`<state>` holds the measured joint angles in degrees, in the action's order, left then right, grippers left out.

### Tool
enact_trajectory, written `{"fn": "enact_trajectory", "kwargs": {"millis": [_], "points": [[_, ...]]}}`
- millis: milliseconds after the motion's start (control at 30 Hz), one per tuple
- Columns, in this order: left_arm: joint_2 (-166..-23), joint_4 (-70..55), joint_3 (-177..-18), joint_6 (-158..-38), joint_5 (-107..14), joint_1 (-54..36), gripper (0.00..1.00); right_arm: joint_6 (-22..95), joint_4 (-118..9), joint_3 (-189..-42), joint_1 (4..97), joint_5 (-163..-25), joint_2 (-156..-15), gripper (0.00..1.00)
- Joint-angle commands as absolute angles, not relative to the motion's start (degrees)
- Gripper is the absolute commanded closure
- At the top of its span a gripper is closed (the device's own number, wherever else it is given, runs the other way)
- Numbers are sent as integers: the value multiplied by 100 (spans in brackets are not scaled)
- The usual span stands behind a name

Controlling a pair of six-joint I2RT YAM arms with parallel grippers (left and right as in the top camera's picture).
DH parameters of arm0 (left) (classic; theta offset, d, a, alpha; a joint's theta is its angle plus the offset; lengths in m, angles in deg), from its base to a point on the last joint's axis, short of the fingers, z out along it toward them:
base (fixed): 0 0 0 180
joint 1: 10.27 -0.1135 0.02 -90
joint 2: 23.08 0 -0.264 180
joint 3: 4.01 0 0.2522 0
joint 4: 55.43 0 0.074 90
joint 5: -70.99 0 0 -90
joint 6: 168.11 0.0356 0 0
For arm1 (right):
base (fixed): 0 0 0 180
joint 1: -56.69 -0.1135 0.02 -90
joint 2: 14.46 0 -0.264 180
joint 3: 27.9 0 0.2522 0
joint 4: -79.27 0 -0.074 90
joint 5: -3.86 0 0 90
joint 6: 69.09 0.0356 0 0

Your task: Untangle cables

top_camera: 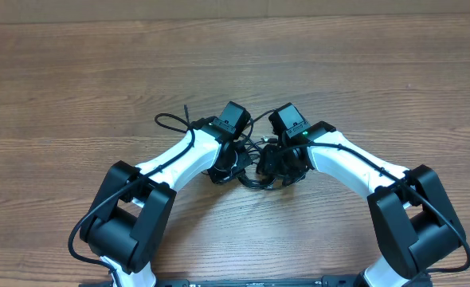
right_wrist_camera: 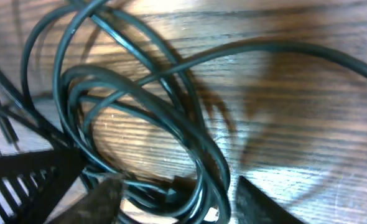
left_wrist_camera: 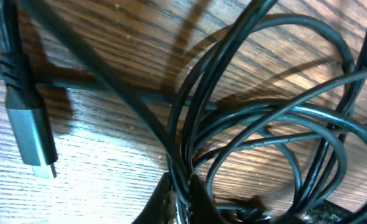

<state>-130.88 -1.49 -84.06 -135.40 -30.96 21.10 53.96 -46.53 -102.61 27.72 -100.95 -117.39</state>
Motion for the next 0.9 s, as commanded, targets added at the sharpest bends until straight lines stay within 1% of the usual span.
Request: {"fn": "enact_trajectory", "kwargs": {"millis": [0,100,200,467,600,667,733,867], "points": [[-13108,-195,-8506,-13602,-3087,2077,96,5390,-4677,-10182,2789,-10088,-11737,39],[-13108,-236,-8506,-13597,-3087,2069,96,5390,-4646,-10182,2789,-10079,-11737,38],[-13108,-236,-8506,-13597,-3093,2014,90,5388,-4563,-10180,2789,-10079,-11737,35],[-13108,-424,-8506,-13599,-3111,1887,83,5390,-4530,-10174,2789,-10082,-11737,35],[-13108,-461,-8508,-13599,-3135,1889,82,5388,-4530,-10174,2789,-10079,-11737,34],[-13108,-464,-8506,-13599,-3133,1887,82,5368,-4530,-10172,2789,-10079,-11737,31],[-13108,-470,-8506,-13602,-3133,1889,82,5368,-4532,-10172,2789,-10079,-11739,30],[-13108,-468,-8506,-13602,-3133,1889,83,5368,-4552,-10172,2789,-10036,-11739,30]]}}
